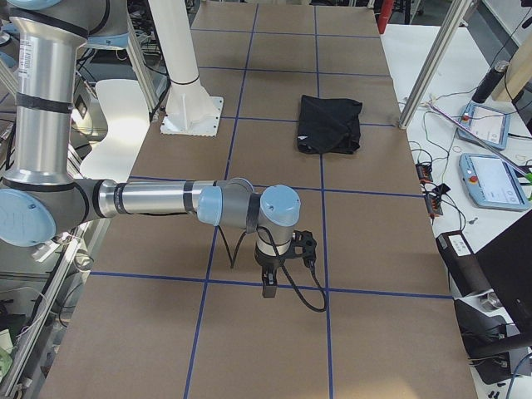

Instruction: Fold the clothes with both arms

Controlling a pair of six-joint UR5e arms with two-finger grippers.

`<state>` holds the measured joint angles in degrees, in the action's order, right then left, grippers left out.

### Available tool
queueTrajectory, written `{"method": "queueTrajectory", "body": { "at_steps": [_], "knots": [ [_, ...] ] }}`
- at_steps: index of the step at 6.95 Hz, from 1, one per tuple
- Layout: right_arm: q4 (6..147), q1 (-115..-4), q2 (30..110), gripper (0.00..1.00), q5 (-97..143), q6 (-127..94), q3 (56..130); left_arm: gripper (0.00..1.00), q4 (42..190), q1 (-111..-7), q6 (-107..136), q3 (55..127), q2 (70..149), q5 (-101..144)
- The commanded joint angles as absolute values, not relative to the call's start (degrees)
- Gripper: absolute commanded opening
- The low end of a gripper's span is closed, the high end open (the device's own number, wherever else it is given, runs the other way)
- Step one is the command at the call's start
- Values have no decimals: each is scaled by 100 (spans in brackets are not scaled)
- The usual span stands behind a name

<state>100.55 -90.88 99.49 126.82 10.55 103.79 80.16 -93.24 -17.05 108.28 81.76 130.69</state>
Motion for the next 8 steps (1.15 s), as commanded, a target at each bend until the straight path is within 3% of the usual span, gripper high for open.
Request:
{"method": "queueTrajectory", "body": {
  "at_steps": [1, 8],
  "knots": [
    [10055, -9088, 9949, 100, 12683, 1055, 10380, 100, 8024, -9316, -1696, 10819, 8174, 13078],
    [10046, -9088, 9958, 100, 12806, 1055, 10424, 100, 8016, -9316, -1705, 10714, 8165, 13069]
  ]
}}
